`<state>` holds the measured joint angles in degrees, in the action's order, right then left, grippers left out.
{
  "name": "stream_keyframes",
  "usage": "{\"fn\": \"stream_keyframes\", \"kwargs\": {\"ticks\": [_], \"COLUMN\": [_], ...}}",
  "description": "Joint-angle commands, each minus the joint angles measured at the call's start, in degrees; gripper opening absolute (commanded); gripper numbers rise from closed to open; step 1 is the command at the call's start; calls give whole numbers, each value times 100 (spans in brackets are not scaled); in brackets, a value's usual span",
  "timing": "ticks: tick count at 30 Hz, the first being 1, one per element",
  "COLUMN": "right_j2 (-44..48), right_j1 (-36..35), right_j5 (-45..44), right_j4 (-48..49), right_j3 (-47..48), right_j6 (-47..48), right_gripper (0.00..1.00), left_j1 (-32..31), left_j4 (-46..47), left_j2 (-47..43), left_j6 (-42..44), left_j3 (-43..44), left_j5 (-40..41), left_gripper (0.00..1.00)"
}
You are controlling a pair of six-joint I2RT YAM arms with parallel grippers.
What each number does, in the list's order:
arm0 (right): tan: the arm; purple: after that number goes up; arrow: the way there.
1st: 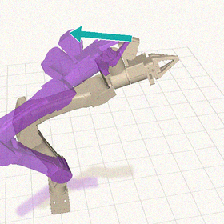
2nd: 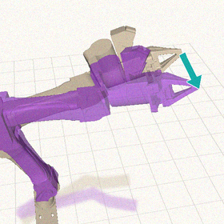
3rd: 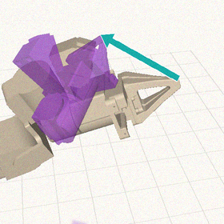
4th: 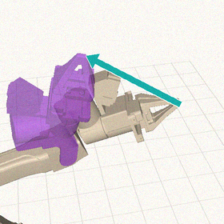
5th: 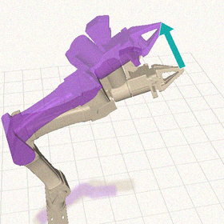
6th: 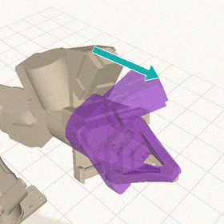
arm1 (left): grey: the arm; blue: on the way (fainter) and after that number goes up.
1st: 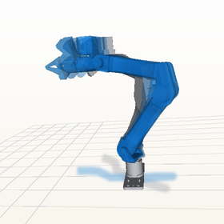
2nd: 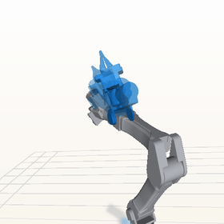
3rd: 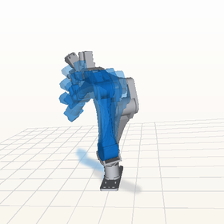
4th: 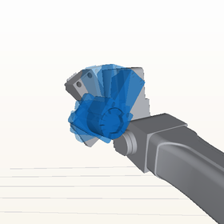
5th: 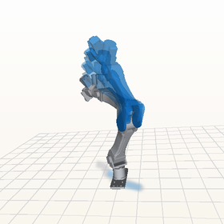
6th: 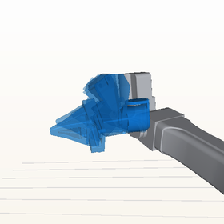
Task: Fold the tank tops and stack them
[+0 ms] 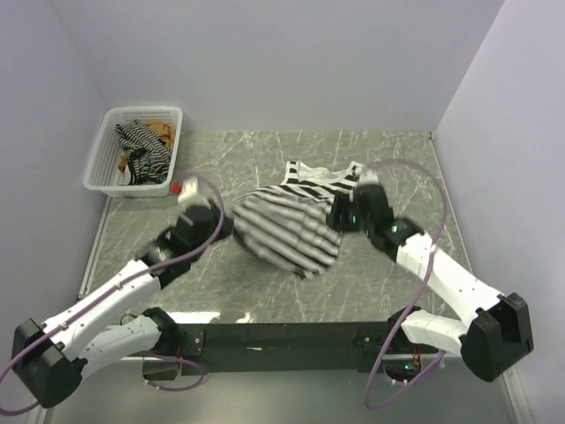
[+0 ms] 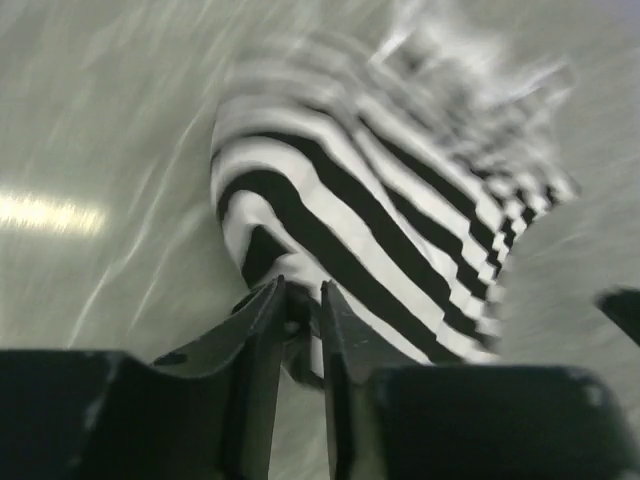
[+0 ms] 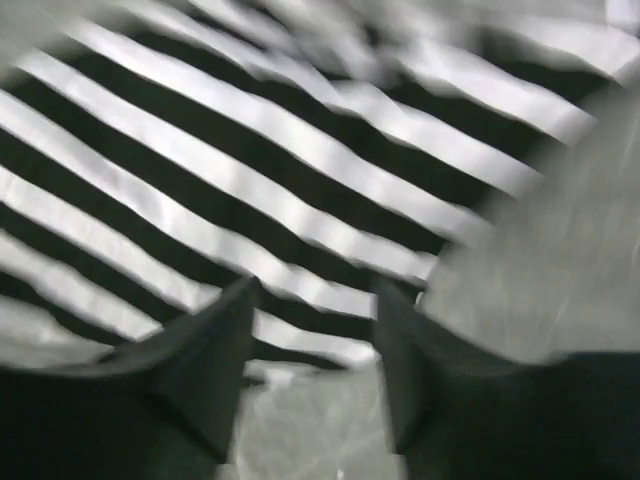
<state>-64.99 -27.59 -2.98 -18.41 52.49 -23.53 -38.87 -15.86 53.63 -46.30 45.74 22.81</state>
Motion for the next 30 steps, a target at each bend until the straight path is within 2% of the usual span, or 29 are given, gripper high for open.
{"fn": "stream_keyframes", "kwargs": {"ticks": [1,2,4,6,12,16,20,24,30], "right_j2": [846,987,1251,1497,1805,2200,2552,2500,2606], "right_j1": [-202,-220,-238,-316,-1370,-1837,-2188,-2522,-3023], "right_j5": [-255,-316,-466,-335,-606,-844,-704,-528,-370], "right_j4": [109,223,189,241,391,-64,-487,-891,-1454], "right_j3": [-1288,-1511,-1977,-2242,-3191,-3517,-3597,-3544,-3623], "right_j6": [-563,-669,-985,-1206,-2585,-3542,-3931,-4194,-4634], "right_gripper": [65,70,71,69,65,63,59,57,56], "left_j1": [46,38,46,46,46,55,108,231,450], "left_j4": [47,91,13,-49,-488,-594,-979,-1717,-1807], "left_j2": [-562,-651,-879,-1003,-811,-215,525,1201,1335], "left_j6": [-1081,-1274,-1460,-1601,-1672,-1592,-1662,-2022,-2207], "left_j3": [-1308,-1495,-1786,-1866,-1691,-1437,-1041,-707,-758], "left_j5": [-223,-250,-260,-163,189,373,706,1120,1121], "left_gripper": [28,33,40,41,51,52,53,52,51]}}
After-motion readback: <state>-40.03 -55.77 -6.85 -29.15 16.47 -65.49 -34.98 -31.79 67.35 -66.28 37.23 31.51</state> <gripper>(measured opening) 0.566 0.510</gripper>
